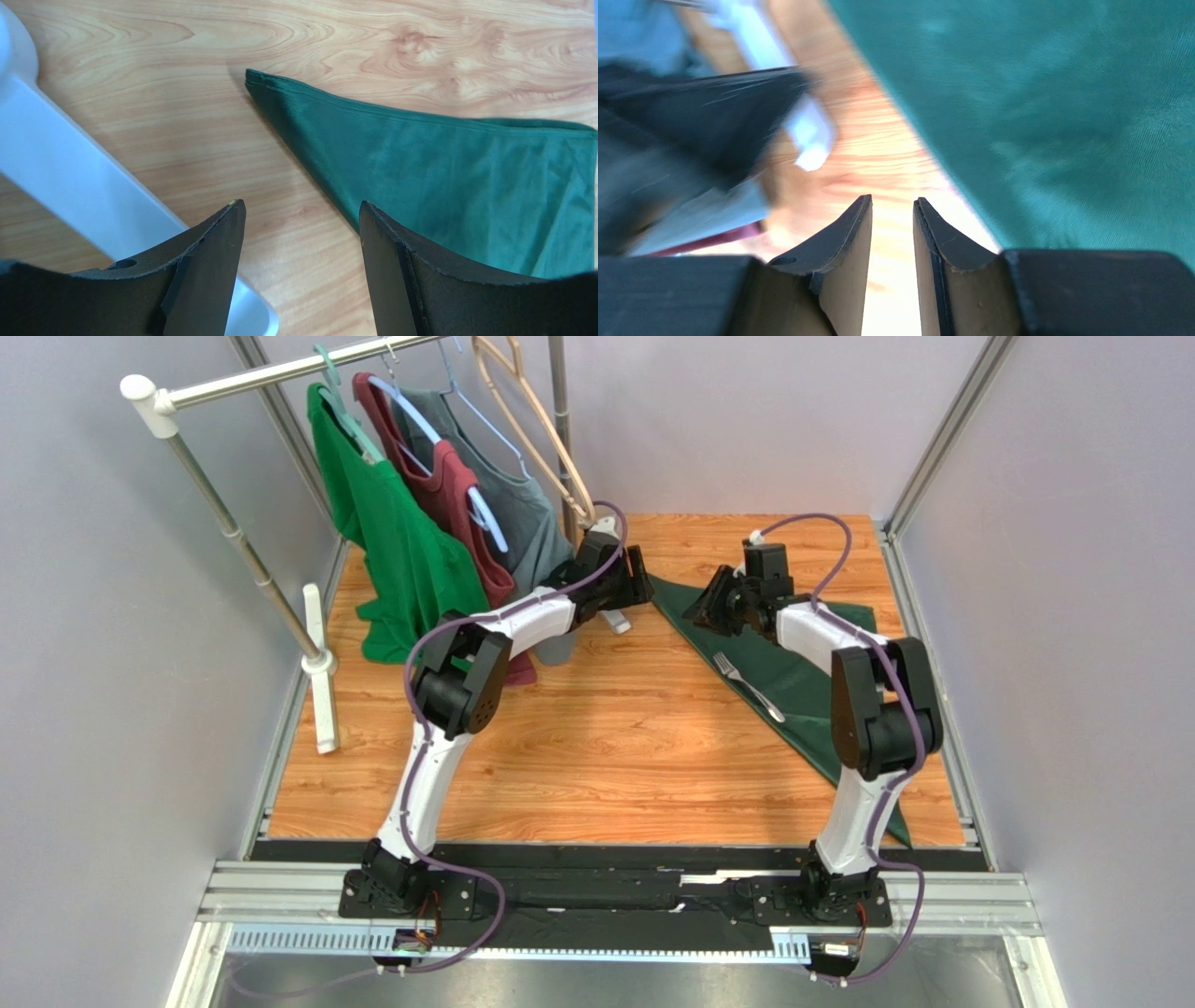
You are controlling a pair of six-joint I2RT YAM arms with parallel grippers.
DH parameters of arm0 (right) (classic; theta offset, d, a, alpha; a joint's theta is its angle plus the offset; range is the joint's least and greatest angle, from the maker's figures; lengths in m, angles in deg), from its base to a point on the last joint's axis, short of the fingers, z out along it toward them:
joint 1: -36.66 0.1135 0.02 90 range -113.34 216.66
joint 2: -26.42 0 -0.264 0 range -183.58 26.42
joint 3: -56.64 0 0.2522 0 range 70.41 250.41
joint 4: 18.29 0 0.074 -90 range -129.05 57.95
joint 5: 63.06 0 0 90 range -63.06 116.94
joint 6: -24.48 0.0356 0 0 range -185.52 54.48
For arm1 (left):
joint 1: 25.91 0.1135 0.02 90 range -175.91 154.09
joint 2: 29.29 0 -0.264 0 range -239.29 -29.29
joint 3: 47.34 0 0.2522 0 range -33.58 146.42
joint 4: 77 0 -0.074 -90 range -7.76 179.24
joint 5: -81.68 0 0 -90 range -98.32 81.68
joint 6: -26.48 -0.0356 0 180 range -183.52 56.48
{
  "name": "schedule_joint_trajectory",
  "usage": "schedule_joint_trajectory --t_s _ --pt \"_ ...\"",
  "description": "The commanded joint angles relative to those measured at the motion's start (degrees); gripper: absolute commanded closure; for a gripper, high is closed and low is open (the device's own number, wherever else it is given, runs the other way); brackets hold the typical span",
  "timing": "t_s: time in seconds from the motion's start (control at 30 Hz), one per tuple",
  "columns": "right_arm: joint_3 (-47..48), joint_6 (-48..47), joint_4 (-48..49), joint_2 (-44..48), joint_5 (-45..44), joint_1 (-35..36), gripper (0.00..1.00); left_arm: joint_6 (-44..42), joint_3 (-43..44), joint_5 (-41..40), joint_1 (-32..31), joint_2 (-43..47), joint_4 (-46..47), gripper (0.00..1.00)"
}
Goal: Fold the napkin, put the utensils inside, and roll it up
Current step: Fold the napkin
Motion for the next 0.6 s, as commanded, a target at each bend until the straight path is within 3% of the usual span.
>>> schedule_joint_trajectory --t_s 0.0,0.2,0.57 --pt "-1.9 -1.0 1.4 8.9 0.5 0.3 0.68 4.0 5.0 0.4 1.0 -1.8 2.4 0.31" --pt "-4.0 -1.0 0.5 14.3 0.9 0.3 0.68 9.3 6.3 -0.4 1.3 -3.7 3.9 0.33" --pt "-5.3 -0.2 0.6 17.3 2.7 0.3 0.68 16.4 11.7 -5.6 1.4 -7.1 -3.7 0.37"
